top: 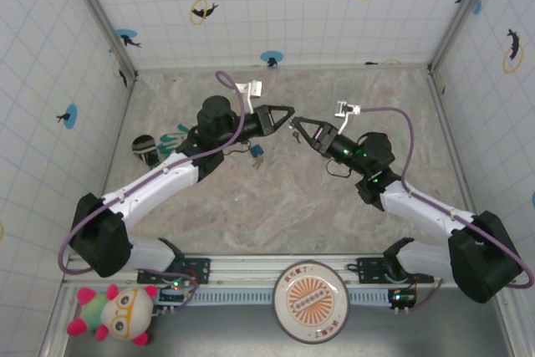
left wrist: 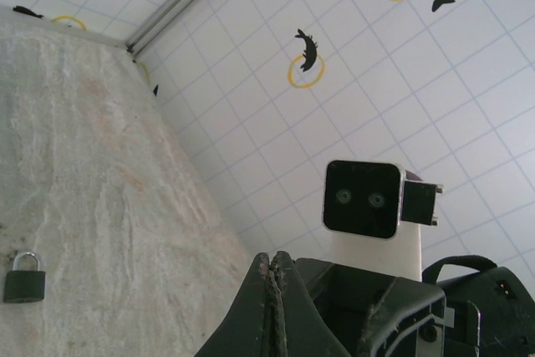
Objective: Unlock with the key
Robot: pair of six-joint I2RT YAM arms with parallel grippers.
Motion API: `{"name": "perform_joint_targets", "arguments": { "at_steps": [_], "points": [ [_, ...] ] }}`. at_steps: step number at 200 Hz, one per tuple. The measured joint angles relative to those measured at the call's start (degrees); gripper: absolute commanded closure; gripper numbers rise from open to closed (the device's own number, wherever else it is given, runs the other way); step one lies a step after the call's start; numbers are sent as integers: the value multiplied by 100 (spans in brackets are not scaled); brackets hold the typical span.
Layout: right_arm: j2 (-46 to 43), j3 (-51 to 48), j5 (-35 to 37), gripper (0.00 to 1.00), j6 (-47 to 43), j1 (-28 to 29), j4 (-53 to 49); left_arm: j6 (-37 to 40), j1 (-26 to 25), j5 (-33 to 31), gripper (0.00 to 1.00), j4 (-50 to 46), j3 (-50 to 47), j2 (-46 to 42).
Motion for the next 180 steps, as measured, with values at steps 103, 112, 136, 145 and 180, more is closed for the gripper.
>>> {"name": "perform_joint_targets", "arguments": {
  "at_steps": [103,112,136,145,180],
  "points": [
    [76,-2,-20,67,-35,42,48,-68,-7,-2,100,109,-98,-76],
    [87,-2,-22,68,-35,70,39,-85,-7,-2,100,129,-118,-116],
    [94,0,-39,74,-63,118,-2,-114,-7,-4,100,151,-142,-210],
    [94,-2,-44,75,-68,120,-2,-131,-7,-2,100,179,-144,-223],
    [94,-2,-42,79,-76,127,-20,-146,-7,-4,100,221,-155,-229]
  ]
}}
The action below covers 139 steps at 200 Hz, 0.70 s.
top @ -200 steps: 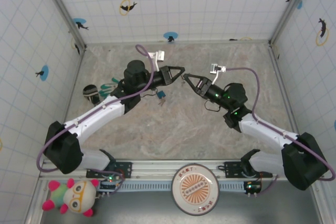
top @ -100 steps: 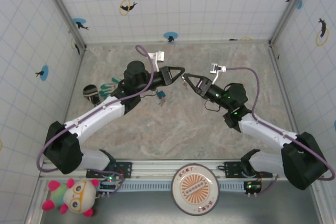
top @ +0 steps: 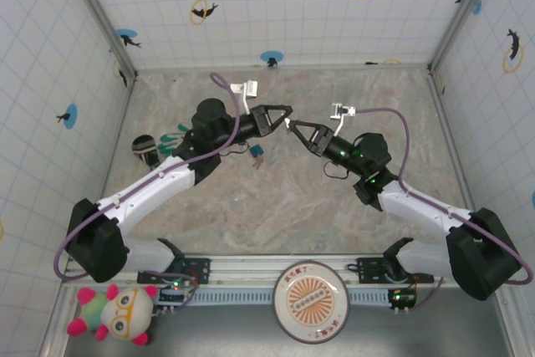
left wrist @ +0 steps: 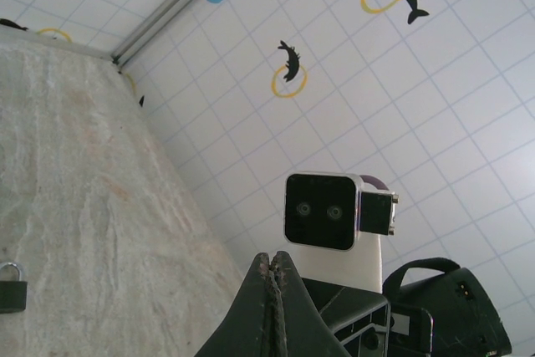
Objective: Unlock with the key
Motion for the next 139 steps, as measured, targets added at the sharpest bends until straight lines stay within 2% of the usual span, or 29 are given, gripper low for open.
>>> {"name": "perform_joint_targets", "arguments": {
  "at_steps": [42,61,79,84,94,115,139],
  "points": [
    [2,0,-17,89,9,4,37,-4,2,-17,100,17,-15,0],
    [2,2,-42,100,20,4,105,-31,4,-37,100,37,-28,0],
    [7,0,-61,100,17,4,131,-44,7,-42,100,85,-48,-2],
    [7,2,-61,100,15,4,131,-44,7,-44,93,90,-48,-2],
    [7,2,-59,100,4,2,131,-44,7,-44,89,92,-50,-2],
    [0,-2,-33,100,-42,-13,114,-72,7,-33,71,96,-52,-2],
    [-120,-37,7,100,-105,-70,-4,-61,7,-9,70,68,-52,-2]
  ]
}}
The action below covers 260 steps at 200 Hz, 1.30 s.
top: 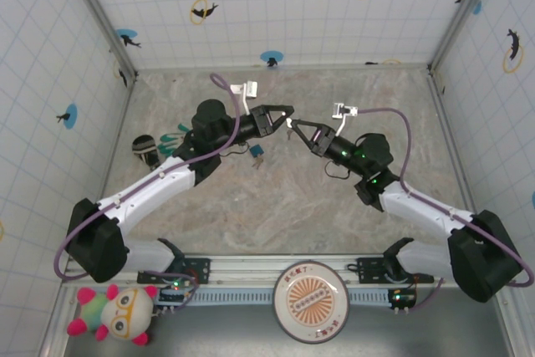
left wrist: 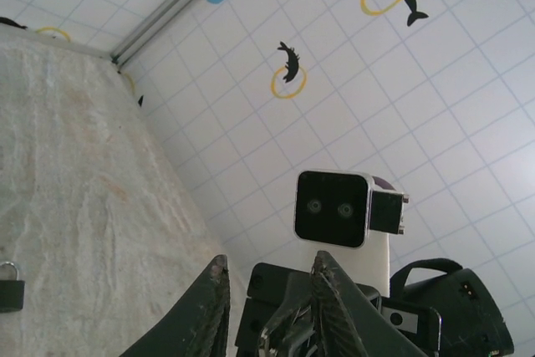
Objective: Unlock with the key
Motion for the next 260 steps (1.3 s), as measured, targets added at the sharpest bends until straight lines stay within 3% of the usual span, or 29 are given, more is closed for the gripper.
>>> {"name": "perform_joint_targets", "arguments": {
  "at_steps": [54,73,99,116,127,170,201,238,260],
  "points": [
    [-254,-61,15,100,-120,-164,-192,13,0,199,85,-39,-42,0],
    [-251,-61,-26,100,-129,-173,-240,-11,0,282,100,-39,-42,0],
    [-254,-61,-66,100,-131,-179,-273,-2,0,345,100,-28,-44,2],
    [-254,-61,-70,71,-129,-186,-278,-9,0,380,100,0,-44,2],
    [-254,-61,-61,63,-96,-195,-310,-31,0,409,100,35,-46,2],
    [-264,-61,0,68,-103,-214,-332,-101,0,426,100,138,-48,2],
    [-264,-61,-17,65,-37,-214,-278,-131,0,426,100,186,-48,4],
    [-258,-61,-92,77,26,-214,-155,-136,0,424,100,203,-48,9],
    [-221,-61,-149,71,55,-214,-114,-136,0,424,100,210,-48,20]
  ]
}}
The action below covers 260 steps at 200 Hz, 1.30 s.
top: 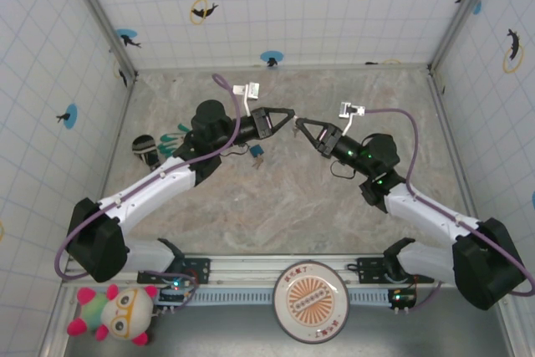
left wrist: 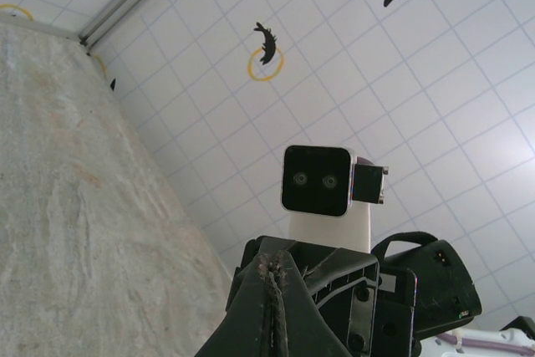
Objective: Unlock with the key
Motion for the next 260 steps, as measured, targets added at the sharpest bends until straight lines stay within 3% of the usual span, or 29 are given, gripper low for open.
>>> {"name": "perform_joint_targets", "arguments": {
  "at_steps": [19,78,125,135,159,175,214,228,260],
  "points": [
    [42,0,-24,69,13,0,24,0,0,0,100,13,0,9],
    [76,0,-66,100,72,-2,170,-11,0,-11,100,13,-7,26],
    [79,0,-59,100,70,-11,175,-20,0,-22,100,52,-22,26],
    [72,0,-44,100,42,-13,157,-9,0,-24,75,50,-22,26],
    [-59,-4,-4,100,-127,-15,-105,-15,0,-168,42,-68,-22,24],
    [-275,-26,44,100,-297,-46,-402,55,0,-352,35,-306,-22,24],
    [-1019,-177,367,100,-752,-361,-1515,221,46,-688,40,-1113,151,271],
    [-1340,-243,592,100,-942,-540,-2085,348,70,-726,45,-1523,496,673],
    [-2221,-459,1156,100,-1294,-1019,-3473,520,59,-680,45,-2149,1252,1733]
  ]
}}
